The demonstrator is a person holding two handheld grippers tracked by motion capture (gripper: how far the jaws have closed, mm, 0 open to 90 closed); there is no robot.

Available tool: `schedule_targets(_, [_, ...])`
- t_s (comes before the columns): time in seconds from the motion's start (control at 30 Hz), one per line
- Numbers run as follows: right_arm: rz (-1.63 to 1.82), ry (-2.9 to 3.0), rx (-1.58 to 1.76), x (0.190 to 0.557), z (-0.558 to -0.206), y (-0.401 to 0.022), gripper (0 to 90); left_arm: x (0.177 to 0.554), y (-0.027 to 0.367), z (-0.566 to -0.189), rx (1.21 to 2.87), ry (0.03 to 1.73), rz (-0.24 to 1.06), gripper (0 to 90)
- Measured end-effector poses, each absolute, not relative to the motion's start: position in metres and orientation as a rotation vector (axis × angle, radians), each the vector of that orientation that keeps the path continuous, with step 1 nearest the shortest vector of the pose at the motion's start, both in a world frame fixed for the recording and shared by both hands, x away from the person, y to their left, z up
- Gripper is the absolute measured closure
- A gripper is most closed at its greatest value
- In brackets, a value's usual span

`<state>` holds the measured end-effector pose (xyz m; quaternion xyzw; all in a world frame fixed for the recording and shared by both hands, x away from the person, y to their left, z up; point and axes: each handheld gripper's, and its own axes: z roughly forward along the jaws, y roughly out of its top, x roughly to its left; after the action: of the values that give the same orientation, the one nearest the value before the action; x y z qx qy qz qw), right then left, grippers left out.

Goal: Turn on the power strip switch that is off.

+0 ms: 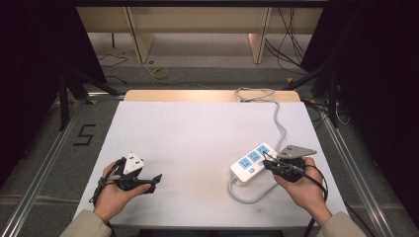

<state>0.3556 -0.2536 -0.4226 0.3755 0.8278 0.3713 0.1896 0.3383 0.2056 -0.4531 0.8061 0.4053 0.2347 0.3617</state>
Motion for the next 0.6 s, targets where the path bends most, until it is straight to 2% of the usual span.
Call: schedule_targets(0.6, [1.027,2.353,1.056,0.3643,-0.4178,-0.2456,90.0,0.3382,0.2052,-0.453,2.072,1.04,0.608,16.0])
